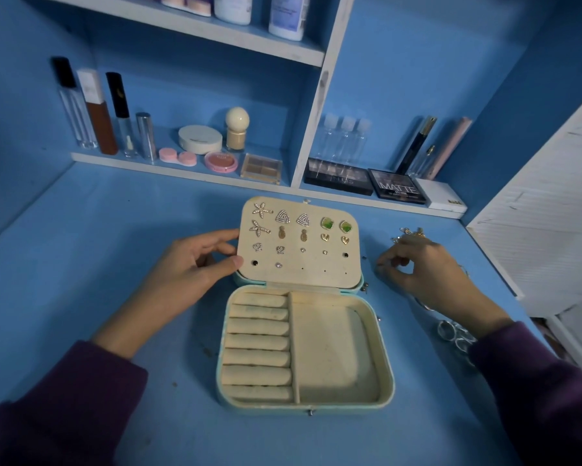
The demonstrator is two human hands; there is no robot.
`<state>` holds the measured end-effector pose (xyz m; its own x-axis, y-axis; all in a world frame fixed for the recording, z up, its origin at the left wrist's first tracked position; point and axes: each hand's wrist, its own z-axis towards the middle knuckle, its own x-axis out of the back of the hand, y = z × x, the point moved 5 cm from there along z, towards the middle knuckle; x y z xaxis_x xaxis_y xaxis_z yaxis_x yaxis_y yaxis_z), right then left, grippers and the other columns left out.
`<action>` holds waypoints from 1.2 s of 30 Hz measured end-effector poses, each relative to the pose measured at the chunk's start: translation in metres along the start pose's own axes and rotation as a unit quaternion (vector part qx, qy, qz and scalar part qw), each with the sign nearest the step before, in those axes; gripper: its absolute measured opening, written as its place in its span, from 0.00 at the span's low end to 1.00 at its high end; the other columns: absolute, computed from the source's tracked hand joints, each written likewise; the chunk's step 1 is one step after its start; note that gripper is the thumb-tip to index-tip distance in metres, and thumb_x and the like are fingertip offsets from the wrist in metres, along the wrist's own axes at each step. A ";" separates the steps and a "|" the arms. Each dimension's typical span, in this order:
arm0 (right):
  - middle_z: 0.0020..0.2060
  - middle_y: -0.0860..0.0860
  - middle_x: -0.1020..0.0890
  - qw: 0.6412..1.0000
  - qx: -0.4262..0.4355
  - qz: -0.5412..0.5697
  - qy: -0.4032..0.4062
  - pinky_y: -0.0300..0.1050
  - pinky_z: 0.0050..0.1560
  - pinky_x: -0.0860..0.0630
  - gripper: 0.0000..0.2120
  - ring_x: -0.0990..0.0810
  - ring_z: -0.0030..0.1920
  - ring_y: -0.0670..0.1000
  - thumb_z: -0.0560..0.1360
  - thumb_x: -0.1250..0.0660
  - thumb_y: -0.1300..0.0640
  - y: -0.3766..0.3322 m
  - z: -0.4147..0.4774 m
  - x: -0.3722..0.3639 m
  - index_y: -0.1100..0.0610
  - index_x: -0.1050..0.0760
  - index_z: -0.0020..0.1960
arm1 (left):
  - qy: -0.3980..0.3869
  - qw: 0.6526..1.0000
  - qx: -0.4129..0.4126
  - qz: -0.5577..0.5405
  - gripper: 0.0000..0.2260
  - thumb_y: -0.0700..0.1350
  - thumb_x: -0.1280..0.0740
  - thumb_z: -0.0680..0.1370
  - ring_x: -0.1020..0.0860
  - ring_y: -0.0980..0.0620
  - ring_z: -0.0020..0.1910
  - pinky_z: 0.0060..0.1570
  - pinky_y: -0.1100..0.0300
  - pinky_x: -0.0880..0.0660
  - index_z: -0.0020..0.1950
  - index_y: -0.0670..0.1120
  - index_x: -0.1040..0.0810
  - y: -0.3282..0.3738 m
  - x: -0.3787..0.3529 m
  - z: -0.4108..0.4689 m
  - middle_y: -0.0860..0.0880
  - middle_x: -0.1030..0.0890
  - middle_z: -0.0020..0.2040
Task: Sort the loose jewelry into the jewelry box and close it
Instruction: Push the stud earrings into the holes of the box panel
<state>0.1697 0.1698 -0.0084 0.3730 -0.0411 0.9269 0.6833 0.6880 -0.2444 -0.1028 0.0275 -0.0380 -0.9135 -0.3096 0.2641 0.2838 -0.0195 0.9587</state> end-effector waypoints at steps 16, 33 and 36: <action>0.34 0.50 0.23 0.999 0.036 0.019 -0.014 0.44 0.40 0.26 0.04 0.25 0.37 0.49 0.68 0.25 0.62 -0.002 -0.008 -0.005 0.55 0.19 0.38 | 0.001 1.000 0.005 0.003 0.18 0.39 0.31 0.75 0.35 0.57 0.29 0.30 0.68 0.35 0.56 0.62 0.23 -0.003 0.001 0.001 0.56 0.16 0.44; 0.33 0.48 0.21 0.997 -0.009 0.073 0.015 0.25 0.38 0.34 0.04 0.25 0.41 0.46 0.70 0.27 0.64 0.006 -0.023 -0.001 0.55 0.17 0.41 | 0.000 1.000 0.006 -0.006 0.18 0.39 0.31 0.75 0.34 0.55 0.32 0.33 0.62 0.35 0.55 0.62 0.24 -0.001 -0.001 0.001 0.62 0.18 0.40; 0.34 0.47 0.20 0.996 -0.017 0.087 0.000 0.25 0.38 0.34 0.03 0.25 0.42 0.44 0.70 0.27 0.62 0.003 -0.021 -0.002 0.55 0.17 0.41 | 0.003 1.000 0.008 -0.005 0.17 0.39 0.31 0.75 0.34 0.52 0.34 0.33 0.61 0.35 0.55 0.62 0.24 -0.001 0.000 0.001 0.63 0.18 0.41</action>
<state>0.1845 0.1570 -0.0172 0.4875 0.0759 0.8698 0.6298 0.6594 -0.4106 -0.1031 0.0286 -0.0393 -0.9148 -0.3148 0.2532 0.2694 -0.0083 0.9630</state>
